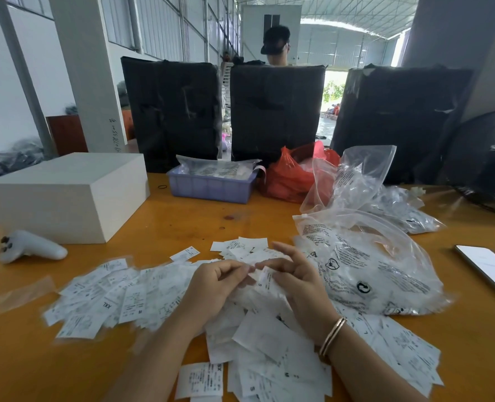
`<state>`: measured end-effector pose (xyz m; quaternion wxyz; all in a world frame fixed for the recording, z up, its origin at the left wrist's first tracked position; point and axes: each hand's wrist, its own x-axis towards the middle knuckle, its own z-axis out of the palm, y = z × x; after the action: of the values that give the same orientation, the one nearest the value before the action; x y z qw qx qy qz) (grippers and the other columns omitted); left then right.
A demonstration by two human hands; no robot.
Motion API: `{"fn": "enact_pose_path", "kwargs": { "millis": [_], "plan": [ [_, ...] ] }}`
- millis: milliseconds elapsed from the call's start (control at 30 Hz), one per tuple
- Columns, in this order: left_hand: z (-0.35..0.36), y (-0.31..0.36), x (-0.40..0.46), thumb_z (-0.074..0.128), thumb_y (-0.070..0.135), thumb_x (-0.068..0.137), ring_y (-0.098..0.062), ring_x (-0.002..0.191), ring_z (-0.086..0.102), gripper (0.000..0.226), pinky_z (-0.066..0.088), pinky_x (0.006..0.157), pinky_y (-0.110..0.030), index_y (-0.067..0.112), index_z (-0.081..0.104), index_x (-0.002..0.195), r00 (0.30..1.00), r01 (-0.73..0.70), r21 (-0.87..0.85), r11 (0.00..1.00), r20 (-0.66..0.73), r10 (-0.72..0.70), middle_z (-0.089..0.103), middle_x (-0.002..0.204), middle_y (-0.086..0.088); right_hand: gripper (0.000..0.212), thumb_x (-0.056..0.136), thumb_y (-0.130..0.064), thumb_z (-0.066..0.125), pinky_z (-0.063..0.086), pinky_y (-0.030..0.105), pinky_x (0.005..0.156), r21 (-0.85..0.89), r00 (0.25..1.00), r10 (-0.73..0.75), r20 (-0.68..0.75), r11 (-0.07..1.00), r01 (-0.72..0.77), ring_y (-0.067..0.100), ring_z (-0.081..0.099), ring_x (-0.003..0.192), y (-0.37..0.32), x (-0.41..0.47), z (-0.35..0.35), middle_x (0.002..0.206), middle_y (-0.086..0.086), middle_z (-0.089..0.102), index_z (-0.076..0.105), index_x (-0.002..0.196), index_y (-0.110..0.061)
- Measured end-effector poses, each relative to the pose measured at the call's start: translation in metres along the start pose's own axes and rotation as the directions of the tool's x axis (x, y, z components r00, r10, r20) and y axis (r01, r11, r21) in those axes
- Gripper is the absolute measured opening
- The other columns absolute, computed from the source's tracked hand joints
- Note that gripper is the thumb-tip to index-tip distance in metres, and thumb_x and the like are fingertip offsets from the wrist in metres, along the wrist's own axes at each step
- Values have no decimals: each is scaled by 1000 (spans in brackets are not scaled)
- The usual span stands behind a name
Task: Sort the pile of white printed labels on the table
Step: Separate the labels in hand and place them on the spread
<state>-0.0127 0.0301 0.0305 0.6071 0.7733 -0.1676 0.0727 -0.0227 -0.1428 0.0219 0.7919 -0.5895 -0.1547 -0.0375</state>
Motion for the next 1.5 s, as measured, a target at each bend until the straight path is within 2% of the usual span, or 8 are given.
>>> {"fn": "enact_pose_path", "kwargs": {
  "millis": [100, 200, 367, 700, 933, 1033, 1200, 1500],
  "plan": [
    [-1, 1, 0, 60, 21, 91, 8, 77, 65, 18, 45, 62, -4, 34, 70, 83, 1000, -22, 10, 1000, -2, 22, 71, 75, 24, 48, 87, 16, 46, 48, 17, 63, 50, 987, -50, -156, 997, 58, 9, 59, 74, 2, 5, -6, 90, 5, 71, 62, 113, -21],
    [0, 1, 0, 59, 20, 91, 8, 77, 65, 18, 45, 61, -4, 33, 70, 84, 1000, -23, -1, 1000, 18, 23, 72, 75, 24, 48, 88, 13, 48, 48, 23, 74, -24, 971, -96, -219, 995, 94, 11, 59, 81, 4, 7, -10, 86, -3, 70, 62, 112, -26],
    [1, 1, 0, 60, 26, 88, 6, 77, 67, 13, 47, 62, -5, 31, 71, 84, 999, 7, -32, 999, 36, -5, 73, 76, 21, 44, 87, 13, 51, 51, 19, 73, -229, 967, -193, -165, 961, 153, 8, 64, 84, 4, 5, -3, 92, -1, 72, 59, 111, -23],
    [1, 3, -1, 60, 35, 78, 4, 73, 68, 12, 47, 59, -6, 31, 71, 81, 999, 36, -80, 996, 38, -33, 73, 74, 19, 48, 87, 10, 54, 52, 22, 74, -231, 958, -238, -163, 953, 197, 9, 62, 86, 1, 4, -4, 96, -2, 70, 58, 115, -30],
    [0, 2, 0, 60, 22, 89, 10, 73, 65, 14, 45, 59, -4, 30, 69, 81, 997, 57, -43, 997, 54, -55, 70, 70, 27, 49, 87, 8, 57, 52, 23, 71, -290, 977, -200, -73, 941, 172, 13, 64, 83, 5, 3, -3, 88, -3, 68, 57, 115, -32],
    [0, 3, 0, 61, 23, 88, 8, 72, 67, 12, 46, 59, -5, 28, 70, 82, 995, 71, -63, 995, 68, -66, 71, 70, 23, 47, 87, 7, 58, 47, 17, 60, -382, 979, -200, -34, 908, 173, 5, 61, 71, 3, 3, -3, 82, -6, 67, 56, 116, -30],
    [0, 1, -1, 62, 24, 88, -3, 77, 70, 11, 48, 63, -9, 26, 73, 86, 991, 112, -89, 990, 88, -104, 75, 79, 11, 47, 88, 6, 57, 46, 16, 64, -479, 979, -202, -5, 860, 175, 3, 60, 72, -2, 1, -7, 83, -7, 66, 55, 117, -31],
    [-1, 0, -1, 63, 23, 89, -5, 80, 70, 14, 49, 65, -9, 30, 73, 83, 991, 121, -49, 991, 71, -118, 75, 79, 11, 46, 89, 6, 54, 44, 22, 59, -359, 968, -239, -81, 913, 195, 10, 54, 67, 0, 2, -6, 76, -4, 64, 55, 115, -33]
  ]
}}
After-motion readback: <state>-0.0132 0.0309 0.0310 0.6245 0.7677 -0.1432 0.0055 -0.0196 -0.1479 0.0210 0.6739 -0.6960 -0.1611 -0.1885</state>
